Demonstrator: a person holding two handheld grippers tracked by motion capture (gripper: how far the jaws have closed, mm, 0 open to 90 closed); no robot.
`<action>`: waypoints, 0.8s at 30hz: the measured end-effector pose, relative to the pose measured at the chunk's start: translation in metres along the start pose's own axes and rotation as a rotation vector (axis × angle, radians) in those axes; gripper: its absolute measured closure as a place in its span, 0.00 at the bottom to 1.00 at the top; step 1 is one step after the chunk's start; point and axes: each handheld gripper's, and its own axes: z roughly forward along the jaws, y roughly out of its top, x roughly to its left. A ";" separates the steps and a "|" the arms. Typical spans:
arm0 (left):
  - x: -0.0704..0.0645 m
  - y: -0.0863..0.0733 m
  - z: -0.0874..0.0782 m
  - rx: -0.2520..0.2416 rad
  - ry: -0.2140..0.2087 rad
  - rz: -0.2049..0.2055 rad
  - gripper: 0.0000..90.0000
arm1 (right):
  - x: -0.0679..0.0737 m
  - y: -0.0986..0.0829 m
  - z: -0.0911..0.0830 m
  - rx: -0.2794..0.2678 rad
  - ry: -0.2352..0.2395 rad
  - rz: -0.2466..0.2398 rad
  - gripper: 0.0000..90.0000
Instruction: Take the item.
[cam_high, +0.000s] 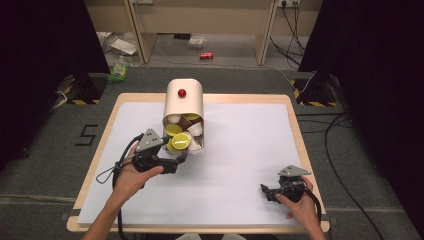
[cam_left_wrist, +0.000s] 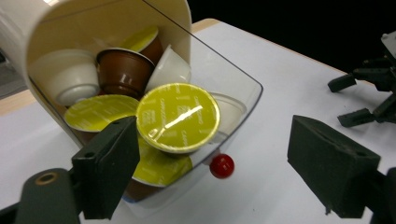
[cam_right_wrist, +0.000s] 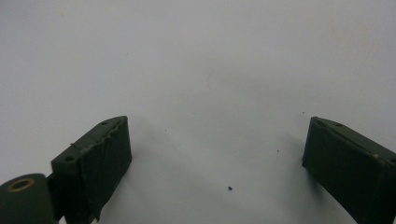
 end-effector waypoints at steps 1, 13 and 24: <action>0.001 0.001 0.001 0.000 0.003 -0.001 0.22 | 0.000 0.000 0.000 -0.001 0.000 -0.001 0.09; 0.007 0.009 0.018 0.028 0.028 -0.008 0.27 | 0.000 0.000 0.000 -0.001 0.000 -0.003 0.09; 0.015 0.009 0.031 0.068 0.032 -0.031 0.31 | 0.000 0.000 0.000 0.000 0.000 -0.002 0.09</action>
